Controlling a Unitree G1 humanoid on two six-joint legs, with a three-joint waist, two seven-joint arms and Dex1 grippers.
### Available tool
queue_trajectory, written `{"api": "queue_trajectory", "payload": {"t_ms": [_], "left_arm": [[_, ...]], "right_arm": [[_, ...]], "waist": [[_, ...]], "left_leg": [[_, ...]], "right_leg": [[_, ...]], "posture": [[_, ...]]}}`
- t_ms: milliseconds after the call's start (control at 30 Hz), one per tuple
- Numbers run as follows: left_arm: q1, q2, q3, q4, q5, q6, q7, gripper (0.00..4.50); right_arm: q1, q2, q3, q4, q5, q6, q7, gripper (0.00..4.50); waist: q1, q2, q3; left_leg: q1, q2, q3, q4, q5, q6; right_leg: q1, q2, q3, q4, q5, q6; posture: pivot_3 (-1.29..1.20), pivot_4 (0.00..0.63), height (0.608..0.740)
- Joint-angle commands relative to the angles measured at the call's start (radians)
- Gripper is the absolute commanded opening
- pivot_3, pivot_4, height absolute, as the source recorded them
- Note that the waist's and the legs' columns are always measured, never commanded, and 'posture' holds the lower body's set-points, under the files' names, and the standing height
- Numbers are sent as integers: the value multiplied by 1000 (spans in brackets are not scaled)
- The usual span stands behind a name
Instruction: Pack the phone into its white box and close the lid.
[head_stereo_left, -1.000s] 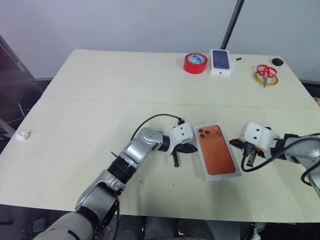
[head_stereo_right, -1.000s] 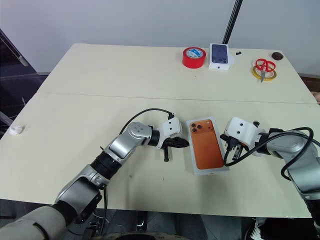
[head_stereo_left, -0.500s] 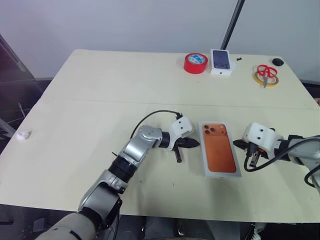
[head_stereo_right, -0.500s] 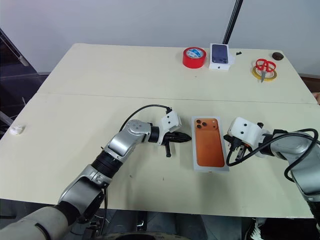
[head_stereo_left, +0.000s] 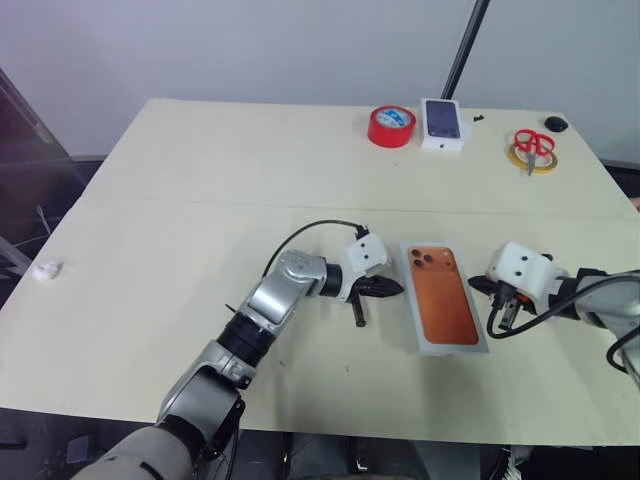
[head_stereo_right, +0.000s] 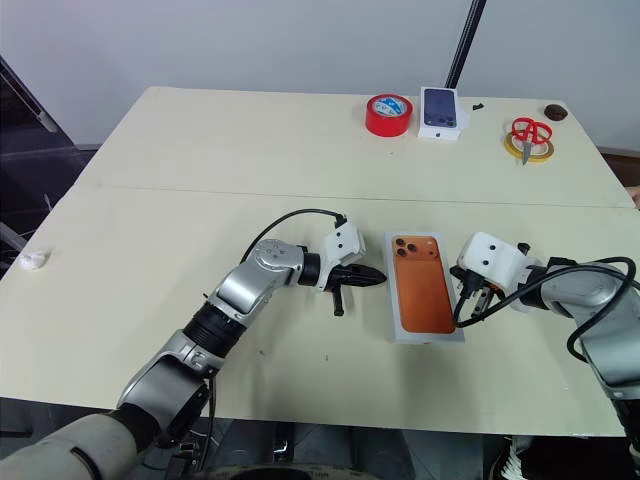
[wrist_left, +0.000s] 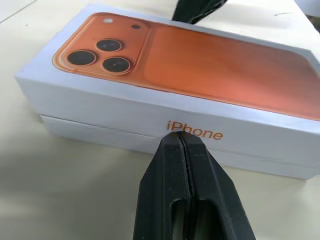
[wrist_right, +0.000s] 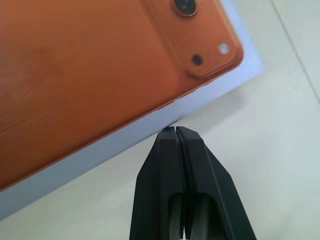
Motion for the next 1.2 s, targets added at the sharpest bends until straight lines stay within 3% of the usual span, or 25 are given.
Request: {"api": "queue_trajectory", "payload": {"t_ms": [33, 533, 833, 1033, 1200], "left_arm": [[-3, -6, -3, -38, -15, -1, -5, 0], [4, 42, 47, -51, -38, 15, -7, 0], [-87, -13, 149, 8, -99, 29, 57, 0], [-136, -82, 103, 118, -49, -26, 103, 0], [-161, -98, 19, 259, 49, -97, 121, 0]], "right_arm": [[-9, 5, 0, -14, -1, -17, 0, 37], [14, -17, -32, -6, -9, -30, 2, 37], [144, -72, -236, -87, 84, 21, 113, 37], [237, -49, -293, -238, 187, 112, 168, 37], [275, -6, -195, -299, 161, 132, 101, 37]], "waist": [[0, 0, 0], [0, 0, 0], [2, 0, 0], [-1, 0, 0], [-1, 0, 0]], "left_leg": [[0, 0, 0, 0, 0, 0], [0, 0, 0, 0, 0, 0], [-1, 0, 0, 1, 0, 1], [0, -1, 0, 1, -1, 1], [0, -1, 0, 1, -1, 1]], "right_leg": [[0, 0, 0, 0, 0, 0], [0, 0, 0, 0, 0, 0], [1, -1, 0, 0, 0, 1], [1, 0, 0, 0, -1, 1], [1, 0, 0, 0, -1, 1]], "posture": [[0, 150, 725], [0, 150, 725], [0, 150, 725], [0, 150, 725], [0, 150, 725]]}}
